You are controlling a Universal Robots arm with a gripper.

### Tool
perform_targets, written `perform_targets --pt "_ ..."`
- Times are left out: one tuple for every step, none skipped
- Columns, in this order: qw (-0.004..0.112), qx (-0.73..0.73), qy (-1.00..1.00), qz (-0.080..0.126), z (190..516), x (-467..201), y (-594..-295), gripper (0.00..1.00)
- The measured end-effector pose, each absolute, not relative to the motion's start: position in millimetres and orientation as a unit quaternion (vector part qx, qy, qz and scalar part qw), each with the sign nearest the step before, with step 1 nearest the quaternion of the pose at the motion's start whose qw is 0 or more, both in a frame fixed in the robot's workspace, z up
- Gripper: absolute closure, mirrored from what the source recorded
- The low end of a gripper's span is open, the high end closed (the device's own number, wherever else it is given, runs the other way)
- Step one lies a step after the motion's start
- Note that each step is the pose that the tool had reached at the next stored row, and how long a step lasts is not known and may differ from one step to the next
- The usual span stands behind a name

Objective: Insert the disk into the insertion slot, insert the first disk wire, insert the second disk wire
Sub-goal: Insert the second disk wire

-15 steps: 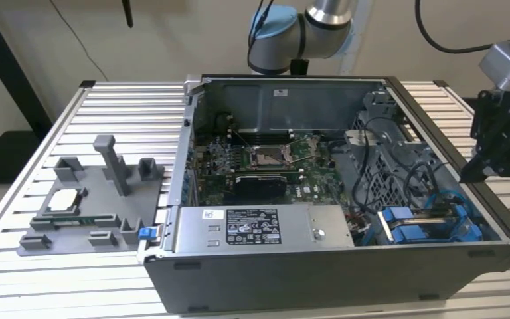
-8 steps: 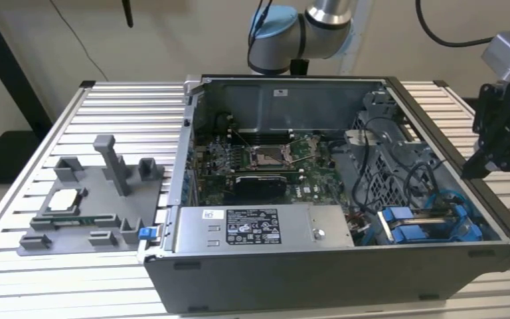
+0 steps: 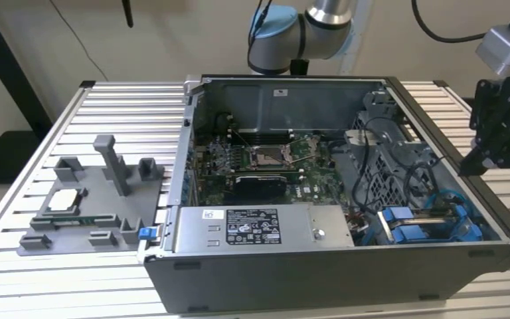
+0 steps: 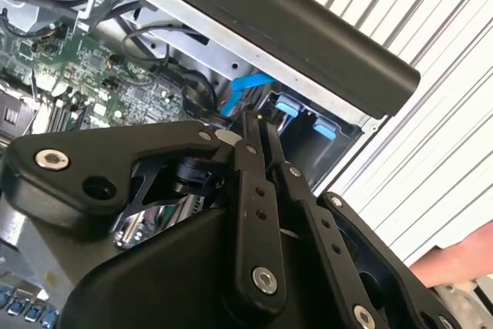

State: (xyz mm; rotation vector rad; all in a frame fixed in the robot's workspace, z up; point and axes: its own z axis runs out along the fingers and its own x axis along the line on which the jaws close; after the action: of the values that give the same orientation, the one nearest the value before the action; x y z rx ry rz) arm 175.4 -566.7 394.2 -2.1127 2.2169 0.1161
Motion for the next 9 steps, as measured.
perform_targets --pt "0.039 -0.689 0.723 0.037 394.7 173.6 -566.7 1.0" --pt "0.04 -0.689 0.723 0.036 395.1 171.9 -566.7 1.0" --pt "0.041 -0.689 0.723 0.035 395.4 170.2 -566.7 1.0" --pt "0.042 -0.689 0.723 0.034 395.8 168.3 -566.7 1.0" --pt "0.043 -0.689 0.723 0.033 396.0 166.2 -566.7 1.0" --pt "0.044 -0.689 0.722 0.032 396.2 164.3 -566.7 1.0" --pt "0.046 -0.689 0.722 0.031 396.4 162.1 -566.7 1.0" --pt "0.047 -0.689 0.722 0.03 396.6 159.7 -566.7 1.0" --pt "0.048 -0.689 0.722 0.029 396.7 157.6 -566.7 1.0"
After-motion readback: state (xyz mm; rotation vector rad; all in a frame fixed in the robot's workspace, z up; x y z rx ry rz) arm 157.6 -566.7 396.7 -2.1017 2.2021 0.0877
